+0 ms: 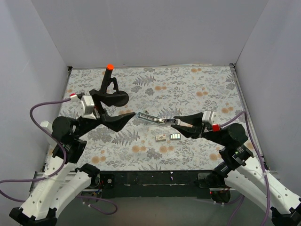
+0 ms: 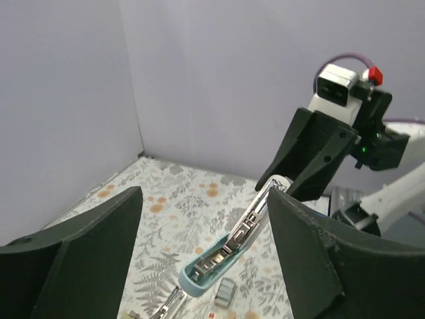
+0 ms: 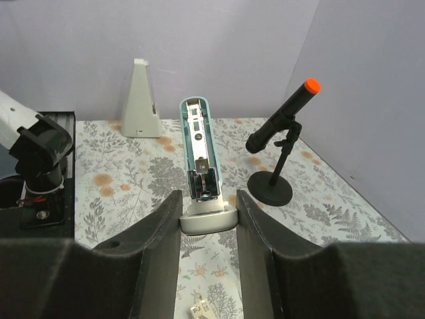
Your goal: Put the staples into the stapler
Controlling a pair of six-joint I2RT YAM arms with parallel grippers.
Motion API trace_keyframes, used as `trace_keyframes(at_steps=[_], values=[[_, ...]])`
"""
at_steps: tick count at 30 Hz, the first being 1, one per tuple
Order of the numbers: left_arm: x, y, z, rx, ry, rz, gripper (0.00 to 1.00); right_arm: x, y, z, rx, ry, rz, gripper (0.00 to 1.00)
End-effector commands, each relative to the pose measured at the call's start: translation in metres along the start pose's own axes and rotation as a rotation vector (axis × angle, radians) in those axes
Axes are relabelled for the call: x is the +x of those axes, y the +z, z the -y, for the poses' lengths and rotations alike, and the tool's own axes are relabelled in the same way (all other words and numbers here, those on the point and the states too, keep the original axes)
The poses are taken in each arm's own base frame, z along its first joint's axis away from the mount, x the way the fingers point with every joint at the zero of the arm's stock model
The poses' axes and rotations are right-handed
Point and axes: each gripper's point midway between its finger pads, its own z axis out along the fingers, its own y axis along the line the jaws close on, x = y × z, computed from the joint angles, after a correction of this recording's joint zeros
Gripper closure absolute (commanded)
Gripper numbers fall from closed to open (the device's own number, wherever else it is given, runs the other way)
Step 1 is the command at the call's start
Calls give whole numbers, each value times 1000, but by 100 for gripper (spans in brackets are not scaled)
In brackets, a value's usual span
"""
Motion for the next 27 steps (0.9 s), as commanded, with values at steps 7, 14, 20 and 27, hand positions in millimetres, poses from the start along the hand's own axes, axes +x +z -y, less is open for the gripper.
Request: trace_keyframes(at_steps=[7, 14, 20, 27], values=[[73, 12, -4, 248, 216, -422, 16, -8, 8, -10, -95, -25, 28, 99], [108, 24, 9, 341, 246, -531, 24, -3, 9, -13, -112, -14, 26, 99], [139, 36, 26, 395, 298, -626, 25, 0, 10, -14, -120, -5, 22, 99], [164, 41, 36, 422, 364, -720, 43, 2, 10, -15, -123, 4, 20, 99]])
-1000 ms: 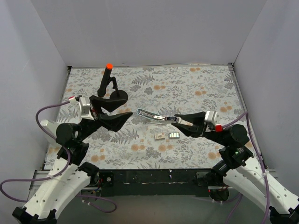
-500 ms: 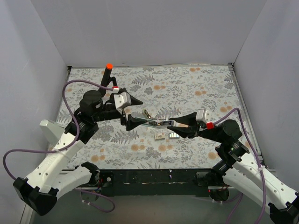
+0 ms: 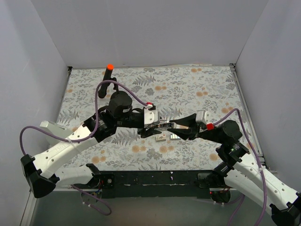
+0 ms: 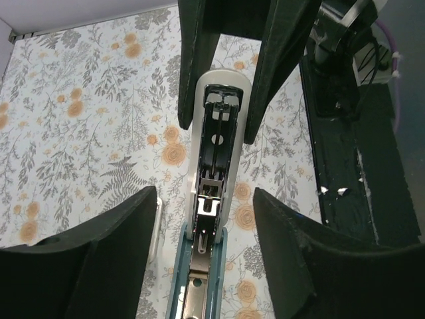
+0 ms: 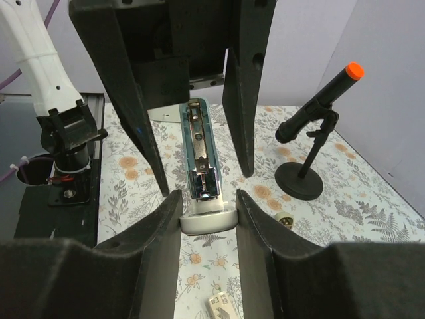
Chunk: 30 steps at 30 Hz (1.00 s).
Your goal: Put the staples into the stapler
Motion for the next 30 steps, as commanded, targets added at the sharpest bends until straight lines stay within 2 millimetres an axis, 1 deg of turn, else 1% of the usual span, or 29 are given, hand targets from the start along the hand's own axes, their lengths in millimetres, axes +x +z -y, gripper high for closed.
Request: trace_keyframes(at_steps=[1, 4, 6, 7, 9, 10, 13, 14, 18, 21, 23, 24, 25, 26, 27, 28, 30], values=[[4, 2, -7, -42, 65, -84, 46, -25, 1, 0, -5, -54, 85, 99], [9, 7, -2, -19, 72, -109, 53, -24, 1, 0, -5, -53, 85, 99], [8, 8, -2, -16, 81, -109, 56, -25, 1, 0, -5, -55, 87, 99], [8, 7, -1, -13, 83, -107, 60, -24, 1, 0, -5, -53, 85, 99], [6, 7, 0, -6, 90, -102, 64, -23, 1, 0, -3, -51, 82, 99], [6, 7, 1, -3, 89, -100, 69, -23, 1, 0, -5, -50, 81, 99], [4, 7, 5, 18, 92, -91, 75, -22, 1, 0, -5, -49, 80, 99], [5, 7, 4, 17, 94, -92, 82, -21, 1, 0, -7, -46, 76, 99], [7, 6, 6, 24, 100, -101, 100, -16, 1, -1, -13, -38, 61, 99], [12, 4, 8, 28, 98, -119, 100, -8, 0, 0, -2, -27, 37, 99], [22, 3, 9, 26, 82, -158, 100, 1, -1, 2, 8, -14, 7, 97], [29, 4, 9, 28, 72, -183, 100, 4, -1, 2, 15, -8, -3, 92], [41, 2, 8, 15, 56, -232, 100, 5, -2, 3, 20, -6, -10, 77], [50, 2, 8, 11, 46, -263, 100, 10, -3, 3, 22, 6, -26, 68], [57, 1, 7, 1, 37, -290, 100, 12, -4, 3, 28, 9, -28, 60], [69, 0, 7, -7, 22, -335, 100, 15, -5, 2, 31, 16, -37, 45], [85, -1, 7, -15, 6, -384, 100, 21, -8, 5, 55, 23, -50, 35]])
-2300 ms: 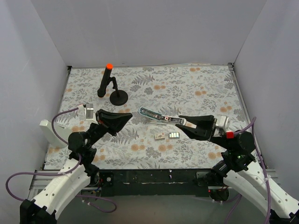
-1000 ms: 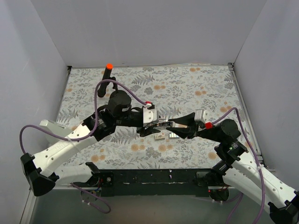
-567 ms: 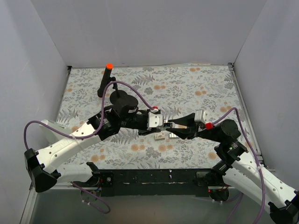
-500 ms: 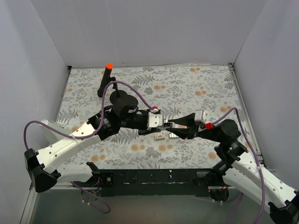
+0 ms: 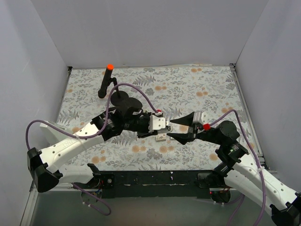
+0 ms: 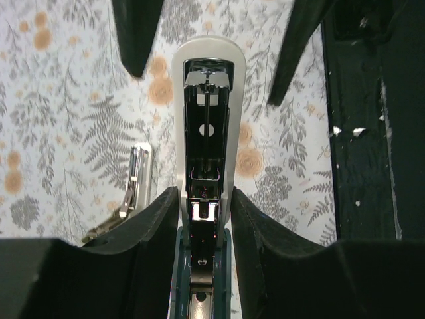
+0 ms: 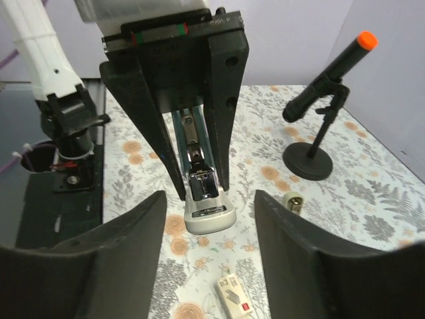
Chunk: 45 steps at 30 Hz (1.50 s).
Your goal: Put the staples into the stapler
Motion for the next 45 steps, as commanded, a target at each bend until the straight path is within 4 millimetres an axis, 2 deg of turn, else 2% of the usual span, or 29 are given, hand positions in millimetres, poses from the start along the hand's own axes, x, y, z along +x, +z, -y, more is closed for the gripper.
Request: trace_keyframes(at_steps=[1, 4, 12, 22, 31, 45], values=[[45, -1, 1, -28, -49, -174, 100, 6, -6, 10, 73, -6, -13, 29], [69, -1, -1, -55, -67, -252, 100, 12, -13, 16, 132, -10, -32, 23], [143, 2, -3, -68, -112, -513, 100, 25, -34, 38, 321, 4, -72, 22], [206, 5, -9, -53, -125, -805, 100, 33, -39, 39, 343, 6, -95, 21], [232, 7, -6, -8, -104, -907, 100, 32, -41, 41, 360, -6, -84, 22], [237, 25, -7, 37, -81, -855, 92, 26, -46, 43, 391, -19, -56, 22]])
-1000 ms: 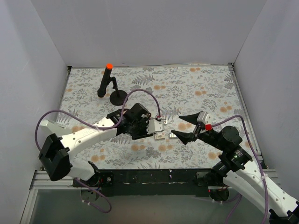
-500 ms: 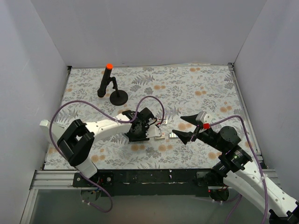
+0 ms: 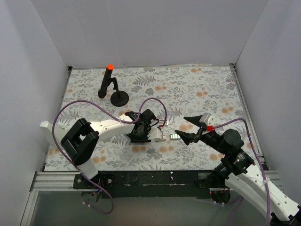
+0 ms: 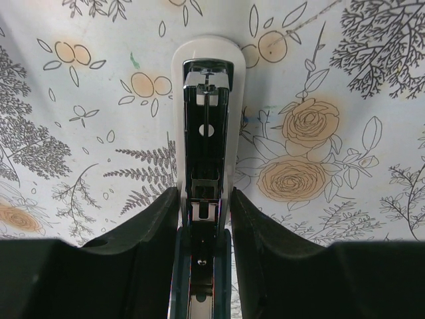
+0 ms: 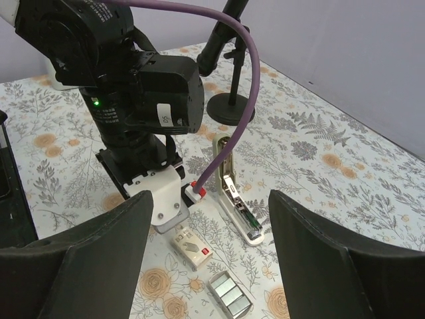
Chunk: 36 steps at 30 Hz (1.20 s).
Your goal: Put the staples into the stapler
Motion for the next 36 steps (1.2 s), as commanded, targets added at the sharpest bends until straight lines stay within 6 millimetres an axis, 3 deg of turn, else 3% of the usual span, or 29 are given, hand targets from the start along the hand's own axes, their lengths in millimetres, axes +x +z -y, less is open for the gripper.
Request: trace_keyframes(at_steps=[1, 4, 12, 30, 36], values=[[-16, -4, -13, -37, 21, 75, 92, -11, -1, 5, 24, -21, 47, 22], [-16, -1, -14, -41, 19, 77, 91, -11, 0, 4, 22, -21, 47, 22], [-18, 1, -11, -27, 17, 89, 76, -16, -2, 5, 27, -24, 57, 22], [-14, 16, 2, 26, -3, 81, 68, -18, -4, 4, 29, -20, 66, 22], [-20, 8, -2, 11, -18, 107, 60, -19, -4, 5, 31, -23, 69, 22]])
